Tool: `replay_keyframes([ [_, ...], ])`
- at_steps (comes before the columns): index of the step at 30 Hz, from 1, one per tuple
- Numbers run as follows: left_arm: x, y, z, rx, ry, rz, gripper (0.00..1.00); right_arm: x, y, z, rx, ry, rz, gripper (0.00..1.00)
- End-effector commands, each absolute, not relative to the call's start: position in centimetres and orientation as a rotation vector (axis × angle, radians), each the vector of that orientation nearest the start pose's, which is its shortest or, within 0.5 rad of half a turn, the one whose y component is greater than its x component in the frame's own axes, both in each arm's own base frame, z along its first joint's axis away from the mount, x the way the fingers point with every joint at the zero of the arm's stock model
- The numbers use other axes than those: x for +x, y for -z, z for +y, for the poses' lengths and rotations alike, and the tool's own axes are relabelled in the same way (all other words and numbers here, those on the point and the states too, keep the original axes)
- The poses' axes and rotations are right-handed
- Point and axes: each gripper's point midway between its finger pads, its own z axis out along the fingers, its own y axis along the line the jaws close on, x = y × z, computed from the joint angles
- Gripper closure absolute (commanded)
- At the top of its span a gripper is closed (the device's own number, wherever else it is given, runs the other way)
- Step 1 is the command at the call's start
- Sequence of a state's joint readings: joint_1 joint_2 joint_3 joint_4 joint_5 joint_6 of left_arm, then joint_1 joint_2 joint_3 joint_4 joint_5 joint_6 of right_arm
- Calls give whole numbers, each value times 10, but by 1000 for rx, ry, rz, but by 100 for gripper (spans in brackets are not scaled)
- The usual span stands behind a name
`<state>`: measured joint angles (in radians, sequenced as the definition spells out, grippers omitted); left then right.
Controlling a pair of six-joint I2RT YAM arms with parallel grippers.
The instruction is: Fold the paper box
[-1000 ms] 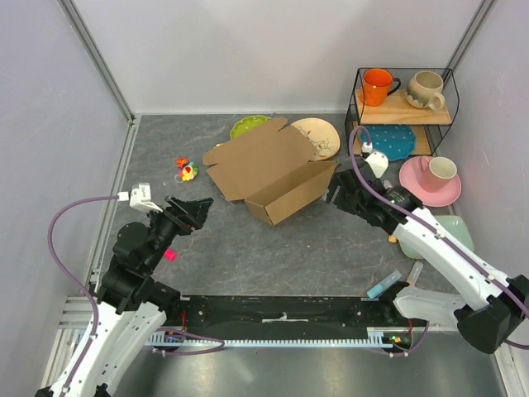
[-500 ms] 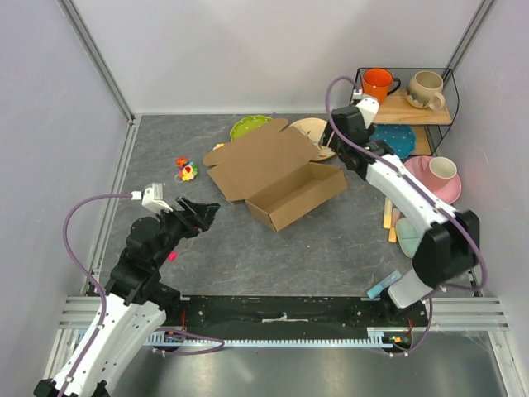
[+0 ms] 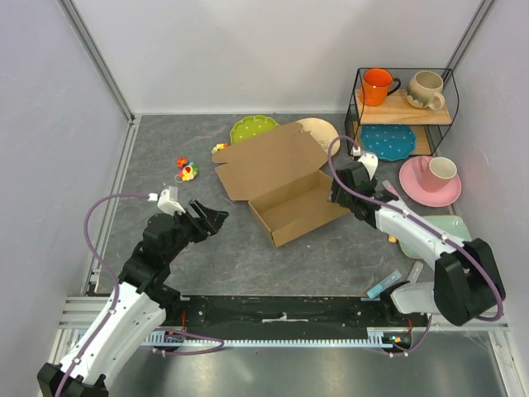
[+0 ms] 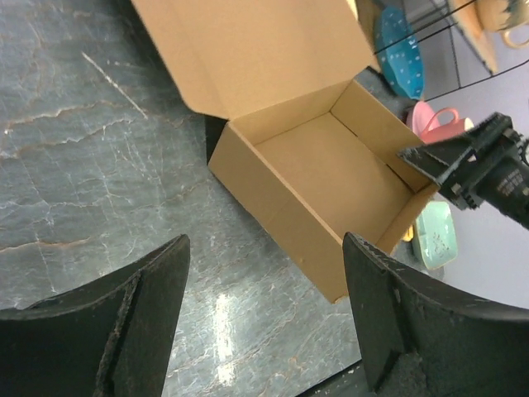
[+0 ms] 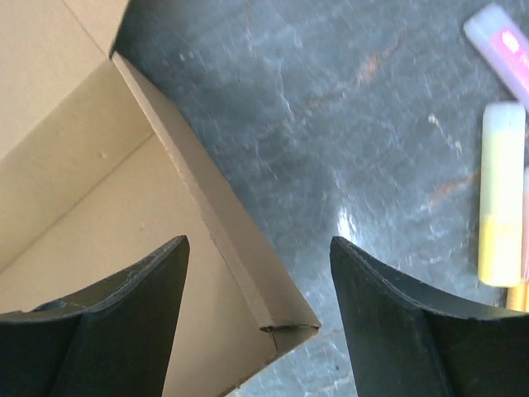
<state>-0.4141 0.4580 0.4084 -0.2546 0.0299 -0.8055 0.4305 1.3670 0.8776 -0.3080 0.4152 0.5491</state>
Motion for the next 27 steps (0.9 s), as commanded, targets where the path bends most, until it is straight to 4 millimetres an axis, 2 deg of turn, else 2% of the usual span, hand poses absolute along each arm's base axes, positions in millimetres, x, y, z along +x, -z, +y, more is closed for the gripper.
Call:
replay_keyframes([
  [1,229,-177,-153,-363,943,1935,19,320,-102,115,331,-87,2238,23],
  [2,230,-176,-153,-363,942,1938,19,308,-91,115,342,-99,2249,23],
  [3,230,-173,-153,-367,937,1941,19,304,-87,119,340,-111,2243,23],
  [4,232,-173,-153,-368,938,1933,19,296,-81,129,312,-132,2253,23],
  [5,232,-170,-154,-373,937,1940,19,286,-67,130,317,-122,2278,23],
  [7,233,-166,-154,-386,938,1949,19,276,-51,137,297,-119,2309,23],
  [8,232,-163,-155,-386,939,1959,19,268,-34,133,293,-82,2348,23],
  [11,230,-158,-154,-392,931,1985,19,257,-22,126,340,-64,2355,23],
  [13,230,-160,-151,-395,916,1971,19,259,-28,121,371,-71,2310,22],
  [14,229,-159,-149,-402,906,1971,19,261,-40,122,380,-109,2268,22],
  [17,229,-163,-145,-410,897,1944,19,266,-59,125,381,-162,2208,21],
  [21,226,-163,-143,-422,897,1945,19,265,-75,120,410,-164,2183,20],
  [22,226,-163,-143,-422,896,1947,19,267,-90,120,428,-199,2139,19],
  [24,225,-166,-141,-425,894,1935,19,268,-107,114,452,-196,2089,19],
  [25,225,-168,-140,-424,892,1930,19,266,-124,108,466,-187,2061,18],
  [27,224,-173,-138,-428,886,1913,19,268,-144,80,538,-55,1996,18],
])
